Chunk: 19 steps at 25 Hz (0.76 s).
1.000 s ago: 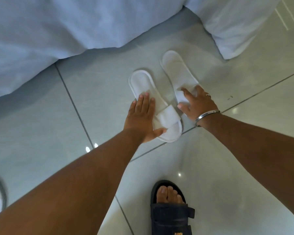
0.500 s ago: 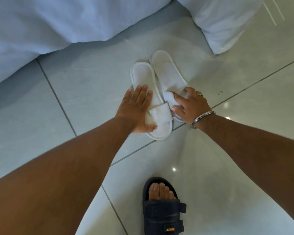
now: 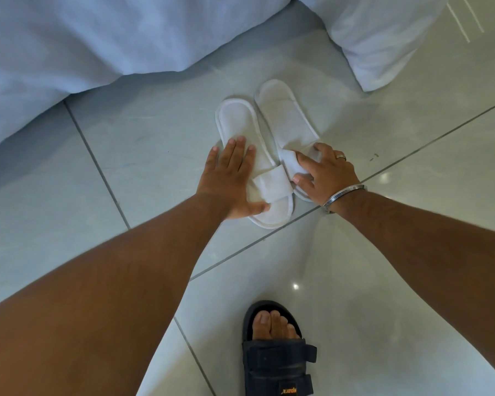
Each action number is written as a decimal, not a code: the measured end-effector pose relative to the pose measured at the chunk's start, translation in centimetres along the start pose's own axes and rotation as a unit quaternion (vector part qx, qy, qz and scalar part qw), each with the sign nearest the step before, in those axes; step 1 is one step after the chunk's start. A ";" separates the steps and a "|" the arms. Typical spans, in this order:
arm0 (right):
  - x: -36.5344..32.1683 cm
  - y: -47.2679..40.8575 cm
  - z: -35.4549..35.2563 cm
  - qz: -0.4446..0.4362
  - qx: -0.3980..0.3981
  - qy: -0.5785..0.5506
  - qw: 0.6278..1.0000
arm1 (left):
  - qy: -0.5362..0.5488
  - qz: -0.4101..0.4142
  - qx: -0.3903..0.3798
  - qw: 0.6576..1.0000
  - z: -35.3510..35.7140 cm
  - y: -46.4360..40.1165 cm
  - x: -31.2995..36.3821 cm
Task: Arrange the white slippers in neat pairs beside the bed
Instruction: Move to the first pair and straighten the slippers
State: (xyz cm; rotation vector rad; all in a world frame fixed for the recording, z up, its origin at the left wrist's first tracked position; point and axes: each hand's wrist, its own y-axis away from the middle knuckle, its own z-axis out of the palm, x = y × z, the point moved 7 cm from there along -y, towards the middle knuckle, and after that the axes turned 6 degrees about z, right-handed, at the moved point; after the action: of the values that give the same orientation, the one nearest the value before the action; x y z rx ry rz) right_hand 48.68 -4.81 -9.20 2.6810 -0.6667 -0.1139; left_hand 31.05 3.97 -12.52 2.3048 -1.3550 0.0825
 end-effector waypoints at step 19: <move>-20.8 3.4 -6.2 -0.282 0.142 0.046 0.948 | 0.015 -0.114 0.040 0.993 0.2 23.4 -16.1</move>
State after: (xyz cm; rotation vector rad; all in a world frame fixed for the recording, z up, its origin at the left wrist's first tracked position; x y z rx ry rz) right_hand 29.85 4.19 -2.40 3.0551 0.1434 -0.0404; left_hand 3.08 7.45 -8.86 2.4983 -1.0838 0.0999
